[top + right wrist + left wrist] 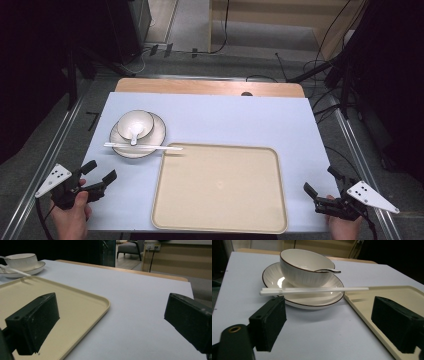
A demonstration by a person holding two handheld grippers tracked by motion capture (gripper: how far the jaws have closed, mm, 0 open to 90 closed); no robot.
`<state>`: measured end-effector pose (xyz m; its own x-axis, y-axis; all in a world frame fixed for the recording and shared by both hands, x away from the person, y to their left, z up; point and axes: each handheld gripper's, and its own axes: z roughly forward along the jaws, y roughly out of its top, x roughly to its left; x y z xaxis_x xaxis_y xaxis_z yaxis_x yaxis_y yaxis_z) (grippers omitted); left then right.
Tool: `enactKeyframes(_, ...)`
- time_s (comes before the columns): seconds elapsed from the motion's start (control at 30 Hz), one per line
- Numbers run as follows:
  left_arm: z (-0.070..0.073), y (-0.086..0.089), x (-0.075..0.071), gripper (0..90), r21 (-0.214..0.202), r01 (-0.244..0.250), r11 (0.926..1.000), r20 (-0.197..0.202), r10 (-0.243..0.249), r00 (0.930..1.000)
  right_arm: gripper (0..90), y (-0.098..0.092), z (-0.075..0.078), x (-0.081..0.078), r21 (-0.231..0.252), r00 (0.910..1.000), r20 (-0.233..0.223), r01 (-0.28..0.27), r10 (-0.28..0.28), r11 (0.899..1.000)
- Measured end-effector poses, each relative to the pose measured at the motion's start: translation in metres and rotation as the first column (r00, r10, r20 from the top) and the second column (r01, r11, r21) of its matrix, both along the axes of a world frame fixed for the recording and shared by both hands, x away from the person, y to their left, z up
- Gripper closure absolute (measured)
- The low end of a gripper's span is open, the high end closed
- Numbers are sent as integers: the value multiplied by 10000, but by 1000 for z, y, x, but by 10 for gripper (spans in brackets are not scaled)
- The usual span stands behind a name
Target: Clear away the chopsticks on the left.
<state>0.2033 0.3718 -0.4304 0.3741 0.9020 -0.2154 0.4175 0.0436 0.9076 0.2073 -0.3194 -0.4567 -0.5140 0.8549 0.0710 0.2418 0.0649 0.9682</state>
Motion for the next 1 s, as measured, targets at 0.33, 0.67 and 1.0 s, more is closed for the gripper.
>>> enactKeyframes(0.33,7,-25,7,764,471,507,9976,-529,-482,9974,0,2,-1,1,-72,9996,-68,271,-272,9996)
enactKeyframes(0.67,9,-68,37,900,931,1780,9796,-1764,-1597,9713,0,5,1,1,-63,9994,-24,345,-345,9994)
enactKeyframes(1.0,3,-90,77,900,1112,1850,9764,-2126,-1585,9642,0,8,-1,3,-222,9996,-141,227,-230,9995)
